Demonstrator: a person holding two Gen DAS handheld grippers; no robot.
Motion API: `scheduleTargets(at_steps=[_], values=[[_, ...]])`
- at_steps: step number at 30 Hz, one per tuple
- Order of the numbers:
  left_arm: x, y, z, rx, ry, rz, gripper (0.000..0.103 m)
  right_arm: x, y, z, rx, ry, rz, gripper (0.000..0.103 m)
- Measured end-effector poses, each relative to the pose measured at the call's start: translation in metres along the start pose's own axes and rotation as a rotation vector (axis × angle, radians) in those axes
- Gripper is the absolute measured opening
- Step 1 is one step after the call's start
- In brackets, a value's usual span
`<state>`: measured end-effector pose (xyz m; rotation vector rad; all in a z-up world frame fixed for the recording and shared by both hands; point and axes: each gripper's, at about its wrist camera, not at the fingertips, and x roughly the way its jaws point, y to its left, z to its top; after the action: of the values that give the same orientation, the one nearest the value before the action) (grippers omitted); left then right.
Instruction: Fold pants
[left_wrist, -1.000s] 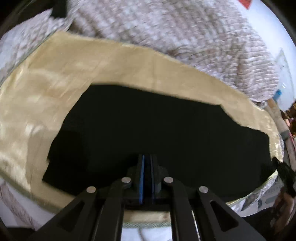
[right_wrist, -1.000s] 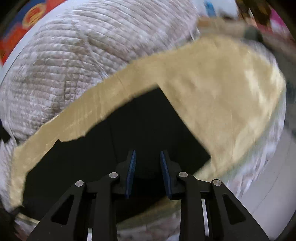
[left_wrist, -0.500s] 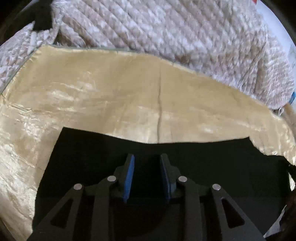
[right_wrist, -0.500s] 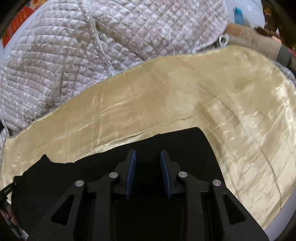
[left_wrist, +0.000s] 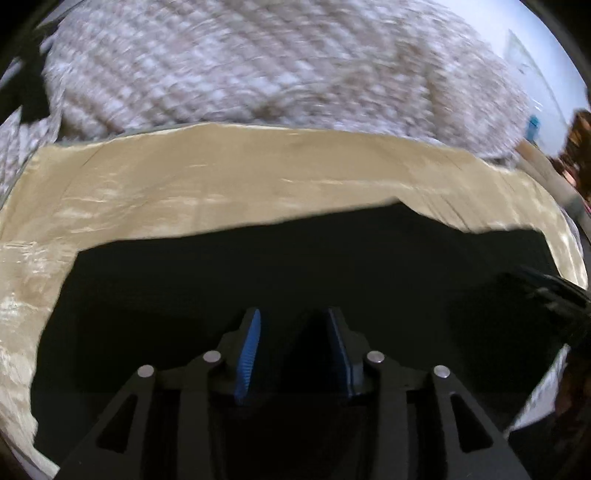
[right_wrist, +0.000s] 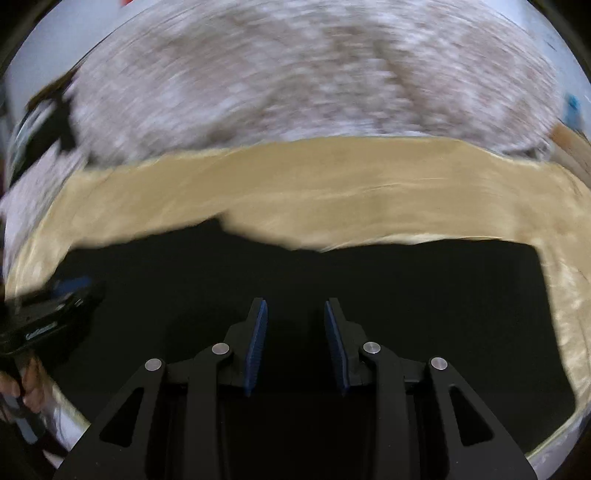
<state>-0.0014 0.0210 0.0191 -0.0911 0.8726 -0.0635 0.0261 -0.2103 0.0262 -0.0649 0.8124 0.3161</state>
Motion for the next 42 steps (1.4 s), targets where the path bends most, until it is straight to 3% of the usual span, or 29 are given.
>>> scheduleTargets(at_steps=[3,7,11,15,24,34,40,42], values=[[-0.014,-0.007,-0.023,-0.001,-0.024,-0.016,0.049,-0.001,0.03,-0.025,-0.046,0.025,0.041,0.032],[-0.031,-0.005,-0.055,-0.028,-0.071,-0.026,0.054,-0.014,0.042,-0.057,-0.04,-0.025,0.013,0.046],[-0.035,-0.012,-0.067,0.035,-0.114,0.015,0.055,-0.018,0.041,-0.069,-0.004,-0.043,0.023,0.055],[-0.036,-0.01,-0.069,0.025,-0.131,0.009,0.055,-0.018,0.044,-0.068,-0.008,-0.048,0.024,0.062],[-0.051,-0.006,-0.09,0.019,-0.165,0.021,0.061,-0.024,0.049,-0.077,-0.018,-0.04,-0.008,0.069],[-0.054,-0.008,-0.085,0.05,-0.145,0.05,0.062,-0.035,0.053,-0.078,-0.022,-0.039,-0.077,0.069],[-0.067,0.018,-0.077,-0.037,-0.197,0.103,0.062,-0.038,0.062,-0.069,-0.031,-0.052,-0.049,0.069],[-0.063,0.034,-0.077,-0.091,-0.178,0.14,0.062,-0.035,0.068,-0.065,-0.018,-0.048,-0.017,0.069]])
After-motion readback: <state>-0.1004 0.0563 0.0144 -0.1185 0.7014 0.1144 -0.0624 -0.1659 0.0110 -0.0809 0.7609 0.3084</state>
